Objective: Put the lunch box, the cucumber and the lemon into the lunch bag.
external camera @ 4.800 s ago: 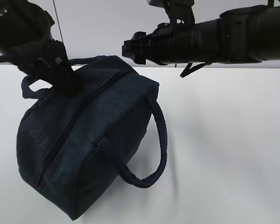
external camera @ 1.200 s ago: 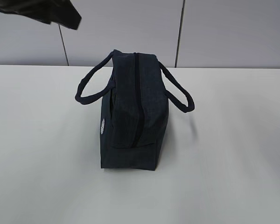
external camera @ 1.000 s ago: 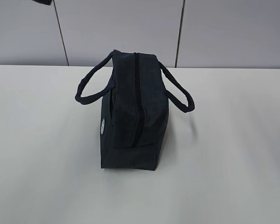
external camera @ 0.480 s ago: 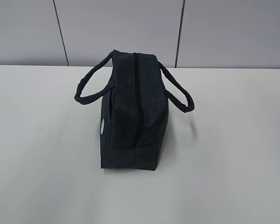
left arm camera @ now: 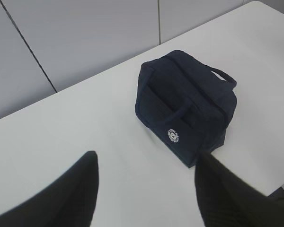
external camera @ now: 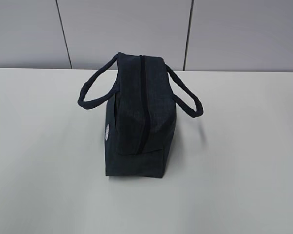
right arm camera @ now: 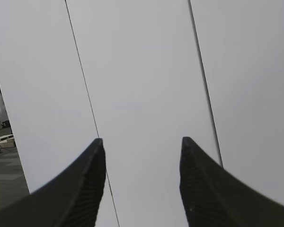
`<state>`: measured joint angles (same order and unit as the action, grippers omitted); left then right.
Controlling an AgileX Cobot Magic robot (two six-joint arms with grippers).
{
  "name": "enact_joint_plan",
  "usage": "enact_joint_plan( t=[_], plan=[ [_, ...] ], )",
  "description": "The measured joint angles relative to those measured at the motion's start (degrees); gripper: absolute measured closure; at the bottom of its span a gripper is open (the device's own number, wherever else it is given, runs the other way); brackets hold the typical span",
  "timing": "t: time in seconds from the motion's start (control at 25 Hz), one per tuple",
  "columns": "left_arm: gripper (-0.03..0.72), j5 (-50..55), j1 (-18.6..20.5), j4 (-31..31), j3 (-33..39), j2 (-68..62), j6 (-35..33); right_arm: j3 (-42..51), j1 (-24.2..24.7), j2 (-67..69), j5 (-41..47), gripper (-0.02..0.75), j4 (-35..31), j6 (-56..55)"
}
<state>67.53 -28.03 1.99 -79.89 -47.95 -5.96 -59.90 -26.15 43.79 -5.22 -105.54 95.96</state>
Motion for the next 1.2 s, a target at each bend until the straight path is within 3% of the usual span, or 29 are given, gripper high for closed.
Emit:
enact_joint_plan(
  t=[0.16, 0.68, 0.84, 1.2],
  plan=[
    [0.241, -0.65, 0.00, 0.00, 5.64, 6.27, 0.00, 0.11, 0.00, 0.10, 0.00, 0.354, 0.00, 0.90],
    [0.241, -2.74, 0.00, -1.28, 36.67, 37.84, 0.00, 2.30, 0.00, 0.18, -0.84, 0.355, 0.00, 1.55],
    [0.241, -2.74, 0.00, -1.99, 41.73, 46.65, 0.00, 2.72, 0.00, 0.18, -1.52, 0.356, 0.00, 1.81],
    [0.241, -0.26, 0.00, -1.16, 47.46, 47.33, 0.13, 3.00, 0.00, 1.06, -2.30, 0.356, -0.12, 2.23]
  ],
)
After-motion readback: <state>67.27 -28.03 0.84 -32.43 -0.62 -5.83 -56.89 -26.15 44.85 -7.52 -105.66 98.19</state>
